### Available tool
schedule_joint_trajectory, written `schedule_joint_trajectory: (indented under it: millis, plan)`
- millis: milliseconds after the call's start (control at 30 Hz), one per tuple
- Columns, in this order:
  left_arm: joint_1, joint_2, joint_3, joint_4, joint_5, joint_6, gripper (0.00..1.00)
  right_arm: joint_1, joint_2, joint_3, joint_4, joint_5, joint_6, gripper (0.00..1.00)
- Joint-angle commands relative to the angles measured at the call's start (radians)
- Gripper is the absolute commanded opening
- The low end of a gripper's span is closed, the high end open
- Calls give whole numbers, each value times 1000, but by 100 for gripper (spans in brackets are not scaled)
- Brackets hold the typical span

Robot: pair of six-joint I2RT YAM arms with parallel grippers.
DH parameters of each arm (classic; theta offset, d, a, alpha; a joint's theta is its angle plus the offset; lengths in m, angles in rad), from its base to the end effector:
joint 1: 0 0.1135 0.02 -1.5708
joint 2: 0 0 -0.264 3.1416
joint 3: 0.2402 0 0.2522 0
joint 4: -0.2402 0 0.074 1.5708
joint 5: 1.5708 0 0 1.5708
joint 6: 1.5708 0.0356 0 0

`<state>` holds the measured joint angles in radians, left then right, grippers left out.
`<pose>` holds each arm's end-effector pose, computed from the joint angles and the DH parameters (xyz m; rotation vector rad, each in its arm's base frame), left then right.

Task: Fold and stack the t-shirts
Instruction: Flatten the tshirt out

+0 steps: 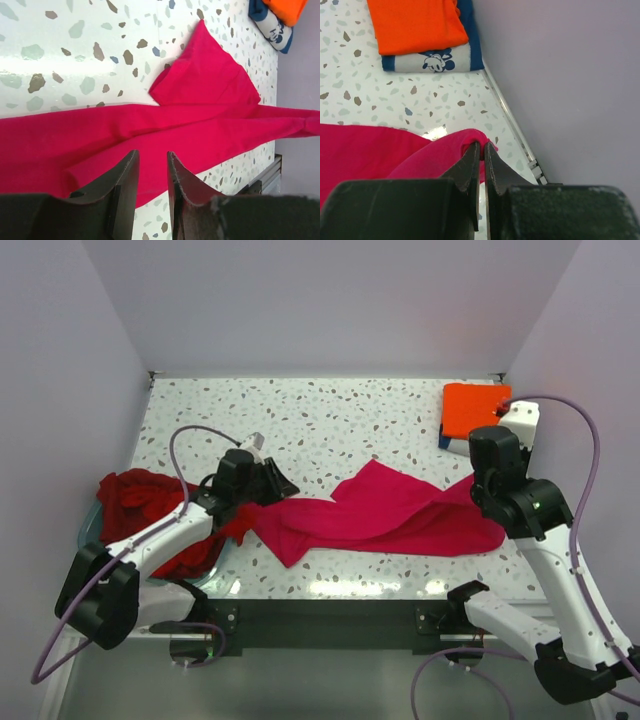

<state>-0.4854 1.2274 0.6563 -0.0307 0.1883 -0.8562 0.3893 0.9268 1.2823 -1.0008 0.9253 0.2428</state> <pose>0.2264 -0.1269 0.2185 -0.3150 2.3067 -0.9328 0.1463 0.0293 0.4087 0.3383 1.9633 -0.6167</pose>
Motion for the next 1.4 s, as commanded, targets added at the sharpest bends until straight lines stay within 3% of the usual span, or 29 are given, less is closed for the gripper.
schedule_joint_trajectory:
  millis: [0, 133, 300, 600, 1367]
  plan:
    - [5, -19, 16, 68, 80, 11, 34, -7, -11, -5, 39, 17, 0, 0]
    - [-30, -51, -3, -75, -54, 164, 35, -7, -22, -9, 34, -2, 15, 0]
    - [-194, -62, -24, -189, -251, 189, 38, -9, -37, -38, 33, -29, 42, 0]
    - [-202, 7, -147, -103, -234, 157, 38, -9, -46, -58, 25, -51, 62, 0]
    - [-202, 242, 121, -67, -239, 210, 38, -9, -52, -69, 25, -32, 44, 0]
